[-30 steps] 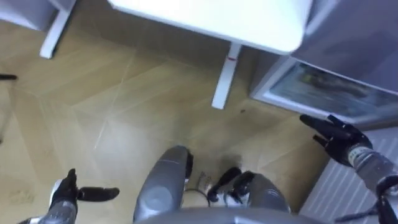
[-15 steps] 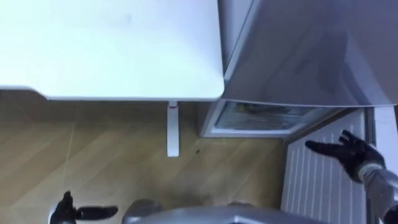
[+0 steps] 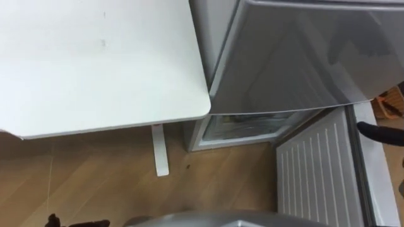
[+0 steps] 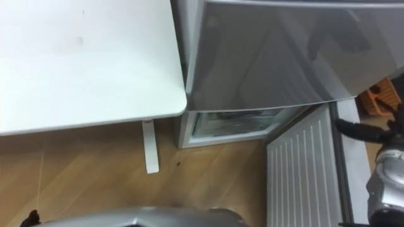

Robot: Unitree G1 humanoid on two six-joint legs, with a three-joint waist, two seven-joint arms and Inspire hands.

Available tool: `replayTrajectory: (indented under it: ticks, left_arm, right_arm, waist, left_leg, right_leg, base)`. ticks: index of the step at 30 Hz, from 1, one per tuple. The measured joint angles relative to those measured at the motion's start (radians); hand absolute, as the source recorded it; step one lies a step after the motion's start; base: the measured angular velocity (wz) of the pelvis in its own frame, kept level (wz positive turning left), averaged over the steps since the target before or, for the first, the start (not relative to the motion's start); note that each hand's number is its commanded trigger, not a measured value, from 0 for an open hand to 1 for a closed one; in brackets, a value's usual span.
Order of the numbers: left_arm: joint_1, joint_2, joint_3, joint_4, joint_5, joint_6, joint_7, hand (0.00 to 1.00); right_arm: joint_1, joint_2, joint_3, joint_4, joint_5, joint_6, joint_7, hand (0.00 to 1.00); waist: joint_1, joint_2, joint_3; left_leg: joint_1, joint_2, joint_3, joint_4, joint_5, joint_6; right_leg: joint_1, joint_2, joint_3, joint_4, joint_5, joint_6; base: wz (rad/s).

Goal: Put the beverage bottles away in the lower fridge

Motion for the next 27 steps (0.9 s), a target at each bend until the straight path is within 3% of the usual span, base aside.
replayTrajectory:
  ticks: [4, 10, 15, 17, 27]
  left_arm:
    - [0.004, -0.002, 0.012, -0.007, 0.032, 0.008, -0.003, 0.0]
    - [0.029, -0.001, 0.02, -0.009, 0.033, 0.009, -0.003, 0.0]
    - [0.063, 0.002, 0.047, -0.006, 0.039, 0.021, -0.022, 0.0]
    - [0.069, 0.002, 0.053, 0.0, 0.039, 0.026, -0.025, 0.0]
    - [0.059, 0.005, 0.055, 0.014, 0.04, 0.051, -0.044, 0.0]
  right_arm:
    - [0.017, 0.0, -0.017, 0.025, 0.002, -0.002, -0.026, 0.0]
    - [0.017, 0.0, -0.024, 0.192, 0.082, 0.003, -0.028, 0.0]
    - [0.021, 0.0, -0.091, 0.333, 0.181, 0.012, -0.013, 0.0]
    - [0.021, 0.001, -0.091, 0.384, 0.202, 0.018, 0.007, 0.0]
    - [0.035, 0.001, -0.091, 0.543, 0.289, 0.021, 0.082, 0.0]
  waist:
    - [-0.006, 0.015, 0.0006]
    - [-0.016, 0.009, 0.0037]
    - [-0.022, 0.009, 0.0007]
    - [-0.021, 0.011, 0.003]
    - [-0.018, 0.01, -0.0003]
  left_leg:
    - [0.002, 0.0, 0.0, 0.0, 0.0, 0.0]
    - [0.0, 0.005, 0.0, 0.001, -0.001, 0.0]
    - [0.016, 0.007, -0.003, -0.013, -0.002, 0.002]
    - [0.014, 0.008, -0.002, -0.012, -0.002, 0.002]
    - [0.03, 0.015, -0.003, -0.014, -0.006, -0.003]
  right_leg:
    - [-0.004, 0.0, 0.005, 0.003, 0.002, -0.002]
    - [-0.004, -0.001, 0.006, 0.006, 0.003, -0.005]
    - [-0.001, 0.009, 0.02, -0.009, 0.007, -0.007]
    - [-0.002, 0.015, 0.023, -0.009, 0.009, -0.009]
    - [0.014, 0.027, 0.026, -0.018, 0.015, -0.012]
  base:
    - [-0.02]
    - [0.02]
    - [-0.03]
    - [-0.06]
    - [-0.02]
